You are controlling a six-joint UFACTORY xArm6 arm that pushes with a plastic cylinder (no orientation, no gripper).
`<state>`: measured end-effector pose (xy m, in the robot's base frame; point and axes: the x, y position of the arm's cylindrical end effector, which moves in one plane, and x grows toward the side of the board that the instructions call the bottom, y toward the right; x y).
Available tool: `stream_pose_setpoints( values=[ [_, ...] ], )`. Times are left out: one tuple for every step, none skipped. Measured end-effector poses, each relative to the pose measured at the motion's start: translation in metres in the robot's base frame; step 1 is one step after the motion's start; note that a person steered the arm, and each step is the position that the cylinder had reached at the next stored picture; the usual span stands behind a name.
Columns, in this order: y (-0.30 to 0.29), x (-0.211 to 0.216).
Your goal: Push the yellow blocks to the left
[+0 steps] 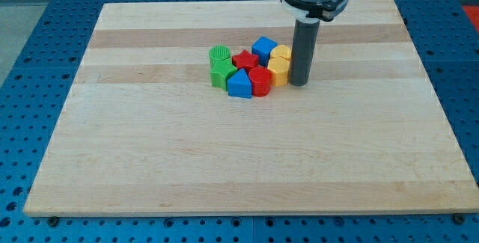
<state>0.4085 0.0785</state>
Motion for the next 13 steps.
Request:
stream_pose_setpoints(
  values=[
    [-0.004, 0.0],
    [-0.005, 0.0],
    [-0.005, 0.0],
    [0.009, -0.001],
    [0.019, -0.014],
    [0.019, -0.029],
    [0.019, -0.03],
    [0.011, -0.03],
    [0.006, -0.03],
    [-0.001, -0.03],
    [-0.007, -0.03],
    [-0.01, -0.03],
    [-0.012, -0.031]
  ],
)
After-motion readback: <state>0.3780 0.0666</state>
